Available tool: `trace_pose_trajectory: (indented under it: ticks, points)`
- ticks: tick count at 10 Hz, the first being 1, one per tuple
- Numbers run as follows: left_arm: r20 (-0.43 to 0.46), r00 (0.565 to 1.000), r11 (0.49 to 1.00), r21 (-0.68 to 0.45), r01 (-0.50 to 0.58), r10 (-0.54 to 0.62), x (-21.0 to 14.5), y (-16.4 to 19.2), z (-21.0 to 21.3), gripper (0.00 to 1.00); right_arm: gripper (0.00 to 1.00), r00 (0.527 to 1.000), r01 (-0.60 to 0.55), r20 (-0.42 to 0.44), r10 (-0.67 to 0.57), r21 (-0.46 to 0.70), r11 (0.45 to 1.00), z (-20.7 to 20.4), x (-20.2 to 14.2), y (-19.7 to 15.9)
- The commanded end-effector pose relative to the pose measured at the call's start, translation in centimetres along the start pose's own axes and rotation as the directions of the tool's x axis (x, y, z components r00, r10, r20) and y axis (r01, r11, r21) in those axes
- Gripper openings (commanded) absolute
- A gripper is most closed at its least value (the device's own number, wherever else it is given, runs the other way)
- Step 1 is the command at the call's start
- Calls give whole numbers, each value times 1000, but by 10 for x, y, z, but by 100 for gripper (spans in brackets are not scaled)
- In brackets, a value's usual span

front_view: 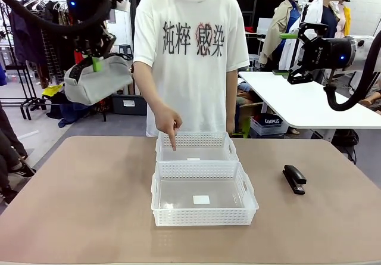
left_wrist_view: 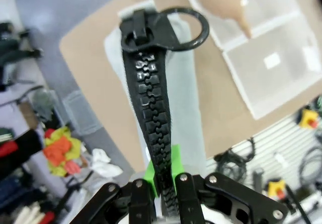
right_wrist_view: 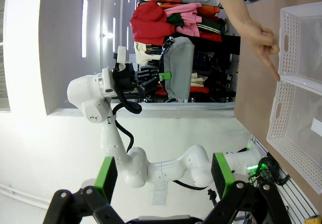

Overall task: Distribute items into two baskets.
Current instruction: Move the picked Pencil pouch towards the Organizing basket indicated by the person, stopping as directed.

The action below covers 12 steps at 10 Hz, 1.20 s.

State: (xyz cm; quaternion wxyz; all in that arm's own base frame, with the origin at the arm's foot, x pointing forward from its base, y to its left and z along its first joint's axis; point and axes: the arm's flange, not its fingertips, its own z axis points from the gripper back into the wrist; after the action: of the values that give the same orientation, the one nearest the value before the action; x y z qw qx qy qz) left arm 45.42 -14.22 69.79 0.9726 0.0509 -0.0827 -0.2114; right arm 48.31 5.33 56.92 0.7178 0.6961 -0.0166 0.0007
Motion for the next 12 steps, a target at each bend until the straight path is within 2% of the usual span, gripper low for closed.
trace_pose_trajectory:
  ticks: [1, 3, 5, 7, 9, 12]
  points:
    - [-8, 984, 984, 8, 176, -176, 6, -15, -3, 0, 100, 1000, -3, 2, 3, -1, 1000, 1, 0, 2]
    - [13, 937, 935, -49, 350, -350, 12, -38, -10, 0, 100, 1000, -3, 2, 3, -1, 1000, 1, 0, 2]
    - [31, 867, 866, -51, 498, -497, 20, -65, -20, 0, 100, 1000, -3, 2, 3, -1, 1000, 1, 0, 2]
    - [67, 803, 801, -63, 595, -592, 27, -94, -22, 0, 100, 1000, -3, 2, 3, -1, 1000, 1, 0, 2]
    - [97, 721, 720, -52, 692, -686, 30, -125, -31, 0, 100, 1000, -3, 2, 3, -1, 1000, 1, 0, 2]
    - [117, 657, 657, -47, 753, -745, 34, -159, -45, 0, 100, 1000, -3, 2, 3, -1, 1000, 1, 0, 2]
